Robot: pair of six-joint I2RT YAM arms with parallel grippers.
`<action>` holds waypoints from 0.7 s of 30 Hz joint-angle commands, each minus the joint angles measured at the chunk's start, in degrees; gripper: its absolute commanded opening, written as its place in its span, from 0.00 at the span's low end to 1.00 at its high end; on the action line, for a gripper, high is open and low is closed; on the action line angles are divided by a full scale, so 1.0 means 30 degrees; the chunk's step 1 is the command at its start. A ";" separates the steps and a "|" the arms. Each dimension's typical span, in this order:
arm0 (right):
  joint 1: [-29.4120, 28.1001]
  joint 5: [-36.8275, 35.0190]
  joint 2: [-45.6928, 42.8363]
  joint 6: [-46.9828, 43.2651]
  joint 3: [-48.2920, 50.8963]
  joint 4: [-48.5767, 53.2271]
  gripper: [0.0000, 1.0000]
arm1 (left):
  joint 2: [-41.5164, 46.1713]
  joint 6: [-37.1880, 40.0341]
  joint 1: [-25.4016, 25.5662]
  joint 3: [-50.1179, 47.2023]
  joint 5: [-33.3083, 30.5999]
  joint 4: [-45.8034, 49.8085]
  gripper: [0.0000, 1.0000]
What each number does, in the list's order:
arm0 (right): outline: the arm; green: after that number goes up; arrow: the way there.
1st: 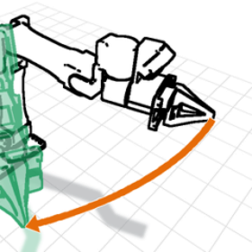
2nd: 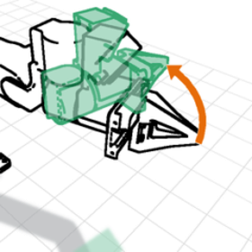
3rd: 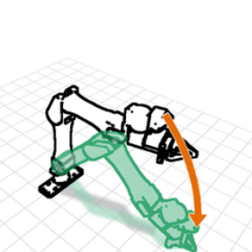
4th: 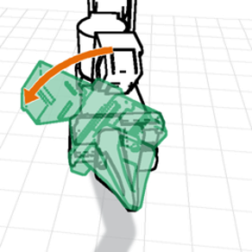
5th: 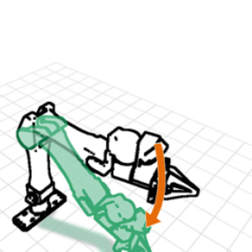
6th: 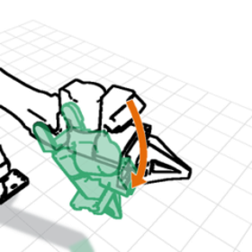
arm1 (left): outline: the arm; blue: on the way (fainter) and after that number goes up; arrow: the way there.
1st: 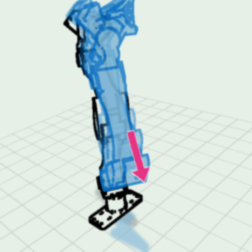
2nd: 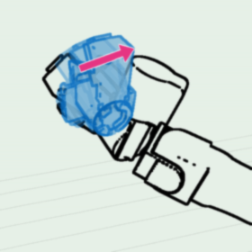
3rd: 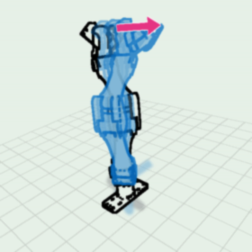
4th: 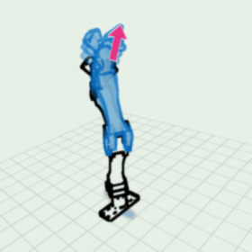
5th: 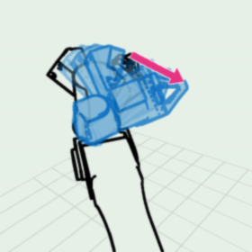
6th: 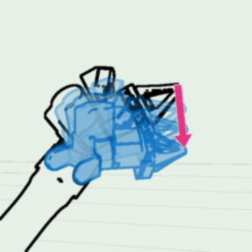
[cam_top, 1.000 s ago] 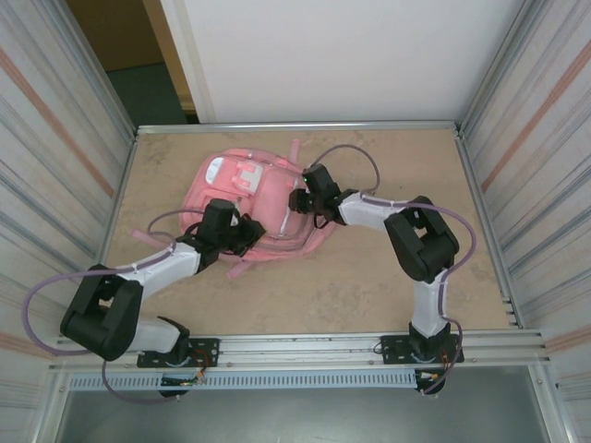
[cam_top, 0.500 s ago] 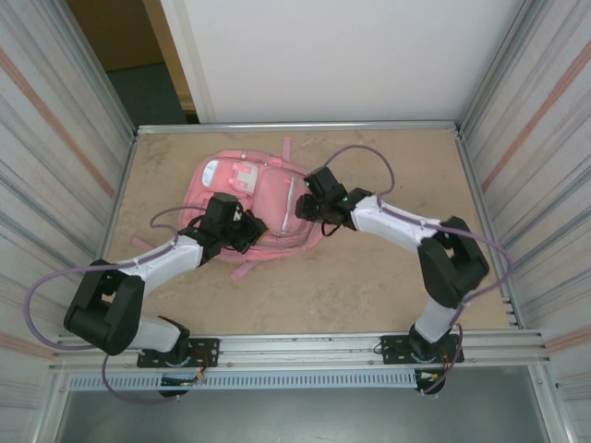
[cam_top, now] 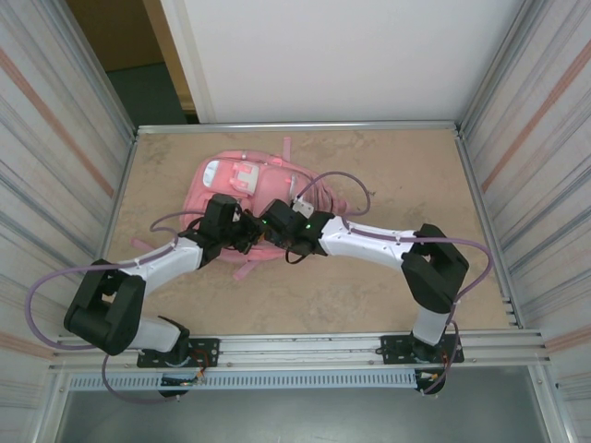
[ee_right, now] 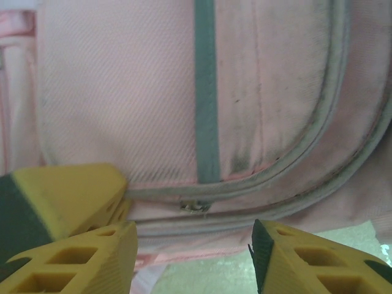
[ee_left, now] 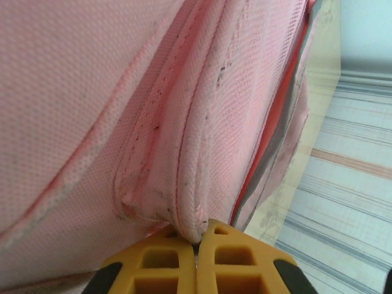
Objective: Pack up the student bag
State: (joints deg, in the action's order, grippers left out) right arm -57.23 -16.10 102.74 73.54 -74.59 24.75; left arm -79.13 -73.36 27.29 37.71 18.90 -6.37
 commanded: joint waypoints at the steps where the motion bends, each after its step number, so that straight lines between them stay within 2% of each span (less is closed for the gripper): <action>1: 0.0358 -0.1036 0.0855 0.2499 0.0110 -0.0583 0.50 | 0.0897 0.0101 0.0509 -0.0121 0.0368 -0.0363 0.00; 6: 0.0251 -0.1356 0.1171 0.2631 0.0371 -0.0599 0.47 | 0.0890 0.0154 0.0510 -0.0220 0.0324 -0.0509 0.00; 10: 0.0350 -0.0744 0.1141 0.2719 0.0656 -0.0483 0.45 | 0.0448 -0.0325 0.0484 -0.0297 0.0879 -0.1133 0.00; 13: 0.0263 -0.0875 0.0764 0.2173 0.1268 -0.0695 0.36 | 0.0155 0.0247 0.0411 -0.0009 0.0969 -0.0823 0.00; 15: 0.0270 -0.0587 0.0507 0.1167 0.1486 -0.0983 0.31 | 0.0076 0.0255 0.0268 -0.0003 0.0962 -0.0813 0.00; 18: 0.0589 0.1538 0.0505 -0.1853 0.1142 -0.1952 0.29 | 0.0251 0.0742 0.0125 0.0223 0.0610 -0.0127 0.00; 21: 0.0504 0.1465 0.0103 -0.3765 0.1304 -0.2869 0.25 | 0.0628 0.1654 0.0147 0.0699 -0.0259 0.1070 0.00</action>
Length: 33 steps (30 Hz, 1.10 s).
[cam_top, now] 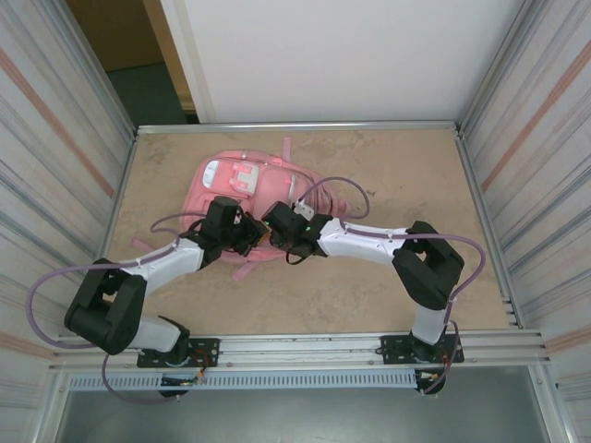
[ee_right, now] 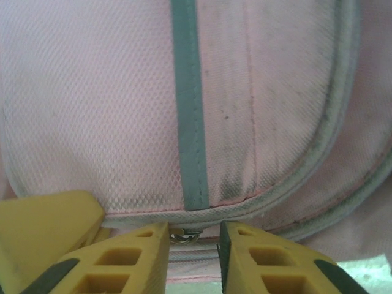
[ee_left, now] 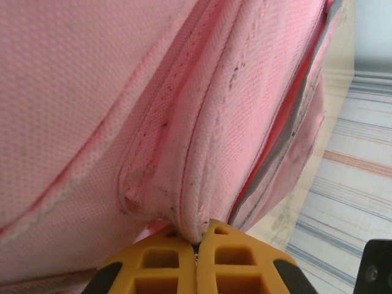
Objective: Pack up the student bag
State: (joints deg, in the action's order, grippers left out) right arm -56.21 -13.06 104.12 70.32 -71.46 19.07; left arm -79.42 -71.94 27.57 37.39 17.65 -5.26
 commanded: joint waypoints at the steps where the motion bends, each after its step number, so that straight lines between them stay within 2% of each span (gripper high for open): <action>1: 0.0132 0.0457 -0.0573 -0.3095 0.0326 -0.1187 0.24 | 0.0852 0.1140 0.0038 0.0864 0.0051 0.0754 0.00; 5: 0.0069 0.0060 -0.0875 -0.4077 0.0544 -0.1741 0.22 | 0.1100 0.0924 0.0016 0.0926 0.0359 0.0623 0.00; 9: 0.0417 0.0130 -0.0319 -0.4013 0.0523 -0.2640 0.30 | 0.1085 0.0135 0.0031 0.1266 0.1400 0.0677 0.02; 12: 0.0174 -0.0617 -0.0281 -0.3793 0.0524 -0.2694 0.38 | 0.1055 0.0871 0.0021 0.1653 0.1285 0.1365 0.02; 15: -0.0171 -0.2353 -0.0190 -0.2803 -0.0057 -0.0617 0.43 | 0.1043 0.0671 0.0008 0.1704 0.1052 0.1798 0.00; 17: -0.0326 -0.2952 -0.0123 -0.2168 -0.0593 0.1043 0.41 | 0.1019 0.0053 0.0008 0.1514 0.1737 0.0905 0.00; 19: -0.0531 -0.3504 -0.0224 -0.1751 -0.0207 0.1323 0.39 | 0.0976 0.0141 0.0006 0.1671 0.2158 0.0831 0.00; 21: -0.0544 -0.3659 -0.0318 -0.1616 0.0225 0.1360 0.33 | 0.1035 0.0482 0.0006 0.2023 0.2048 0.1341 0.00; 26: -0.0483 -0.3558 -0.1296 -0.1777 0.0780 0.2089 0.27 | 0.1170 0.1003 0.0008 0.2324 0.1577 0.1918 0.00; 33: -0.0377 -0.2026 -0.2279 -0.3898 0.0555 0.1369 0.28 | 0.0739 0.0484 -0.0094 0.2099 0.2153 0.1458 0.00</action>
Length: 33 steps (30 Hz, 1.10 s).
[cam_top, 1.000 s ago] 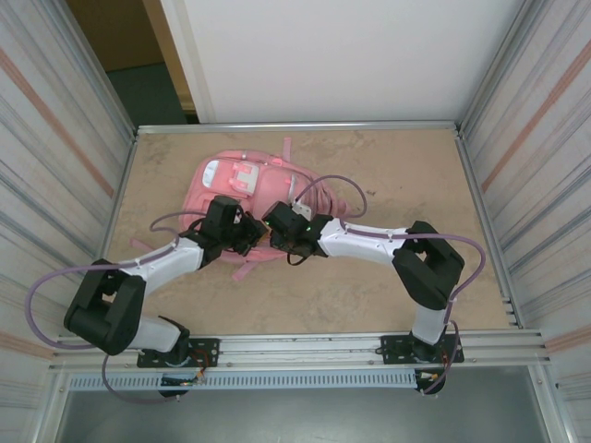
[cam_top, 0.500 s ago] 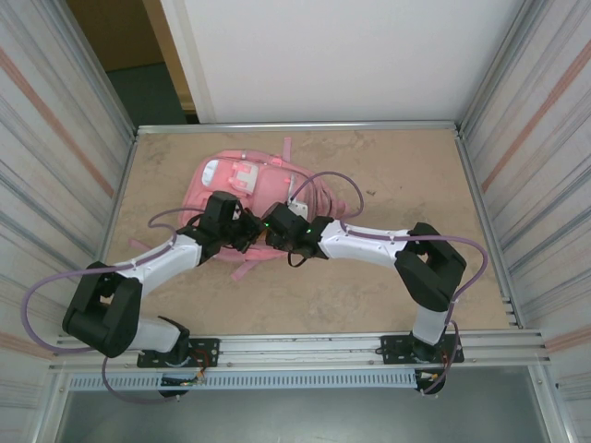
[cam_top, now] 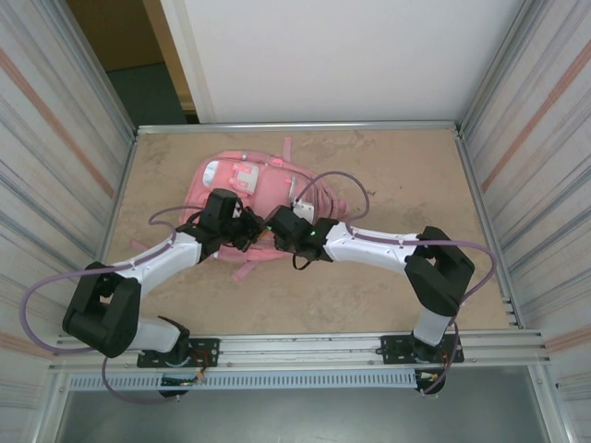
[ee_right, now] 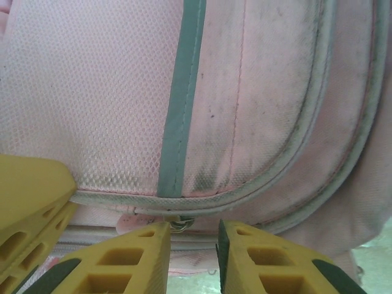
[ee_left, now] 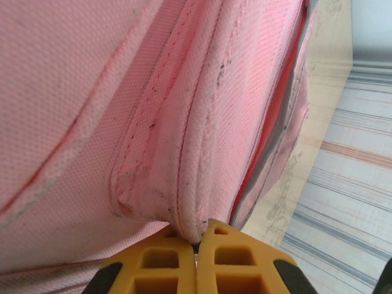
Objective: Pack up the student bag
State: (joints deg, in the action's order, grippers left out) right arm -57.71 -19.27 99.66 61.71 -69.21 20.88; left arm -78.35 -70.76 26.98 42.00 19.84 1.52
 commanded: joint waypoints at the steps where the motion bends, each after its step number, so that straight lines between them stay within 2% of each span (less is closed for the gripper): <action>1: 0.0158 0.0248 -0.0844 -0.1030 -0.0113 0.0413 0.30 | 0.0321 0.0091 0.0059 0.0561 0.1489 -0.0829 0.00; 5: 0.0392 0.0875 -0.0497 0.0318 -0.0482 0.0105 0.42 | 0.0108 -0.0552 0.0059 0.0559 0.1801 -0.1363 0.00; 9: 0.0098 0.0963 0.0299 0.2941 -0.0165 -0.1296 0.43 | 0.0076 -0.0184 0.0059 0.0825 0.1728 -0.0985 0.00; 14: -0.0654 -0.1587 0.1875 0.5213 -0.1574 0.1583 0.45 | 0.0157 -0.0472 0.0088 0.0561 0.2102 -0.1371 0.00; 19: -0.0157 -0.2005 0.2092 0.6672 -0.1447 0.3349 0.43 | 0.0631 -0.0549 0.0059 0.0197 0.1651 -0.1193 0.00; 24: -0.0216 -0.2814 0.1356 0.7006 -0.0603 0.3775 0.32 | 0.0883 -0.0148 0.0000 0.0163 0.1171 -0.0798 0.00; 29: -0.0272 -0.3200 0.0834 0.6243 -0.0087 0.3757 0.24 | 0.0829 0.0162 -0.0058 0.0215 0.1255 -0.0761 0.00; 33: -0.0203 -0.2270 0.0535 0.4372 -0.0088 0.2863 0.23 | 0.0780 -0.0171 -0.0088 0.0041 0.1255 -0.1014 0.00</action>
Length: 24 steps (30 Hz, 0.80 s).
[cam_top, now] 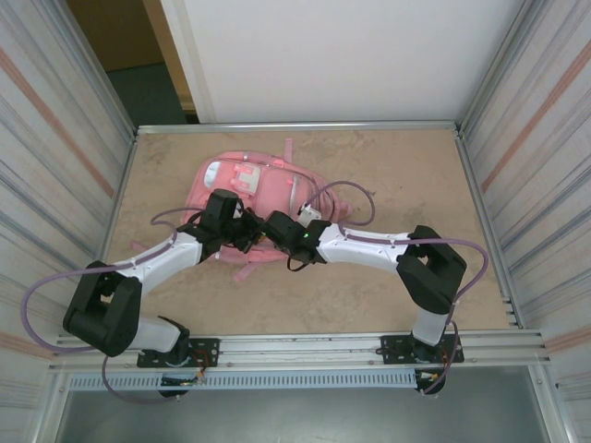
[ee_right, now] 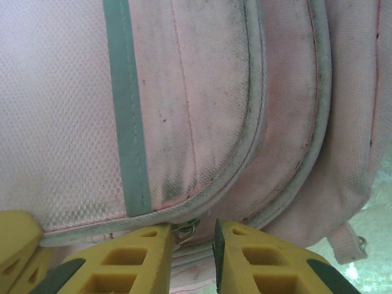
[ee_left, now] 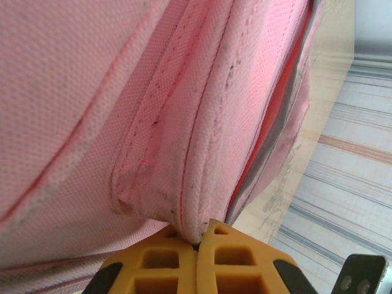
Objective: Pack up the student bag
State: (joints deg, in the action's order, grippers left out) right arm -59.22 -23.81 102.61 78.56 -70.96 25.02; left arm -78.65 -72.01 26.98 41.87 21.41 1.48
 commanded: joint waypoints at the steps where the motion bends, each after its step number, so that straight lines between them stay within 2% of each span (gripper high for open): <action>1: 0.0126 -0.0878 -0.0727 -0.1877 0.0570 0.1081 0.20 | 0.0827 0.0293 -0.0088 0.0129 0.0779 -0.1047 0.00; 3: -0.0167 -0.1239 -0.1208 -0.2810 0.0889 0.0144 0.15 | 0.0764 0.0503 -0.0097 0.0209 0.0856 -0.0966 0.00; 7: -0.0036 -0.1095 -0.1589 -0.3320 0.0716 0.0091 0.16 | 0.0665 0.0042 -0.0117 0.0136 0.1054 -0.1298 0.00; 8: 0.0005 -0.0794 -0.1660 -0.3285 0.0659 0.0075 0.19 | 0.0598 0.0078 -0.0117 0.0151 0.1192 -0.1369 0.00; 10: 0.0026 -0.0510 -0.1647 -0.3125 0.0646 -0.0201 0.38 | 0.0610 0.0330 -0.0119 0.0293 0.1243 -0.1213 0.00; 12: -0.0089 -0.0411 -0.1469 -0.2541 0.0434 -0.0235 0.45 | 0.0605 0.0244 -0.0103 0.0309 0.1112 -0.1107 0.00; 16: -0.0172 0.0907 -0.0695 -0.0794 0.0132 -0.0882 0.46 | 0.0620 0.0126 -0.0110 0.0378 0.1250 -0.1273 0.00; 19: -0.0356 0.0576 0.0536 0.0204 -0.0839 0.0216 0.45 | 0.0685 0.0190 -0.0090 0.0518 0.1155 -0.0978 0.00; 24: -0.0159 -0.0080 0.1388 0.0135 -0.0834 0.0368 0.42 | 0.1196 0.0271 0.0000 0.0202 0.1007 -0.0898 0.00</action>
State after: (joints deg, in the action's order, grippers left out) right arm -59.77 -22.33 104.64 76.53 -72.66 24.27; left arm -78.61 -72.20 26.61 41.87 21.78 1.61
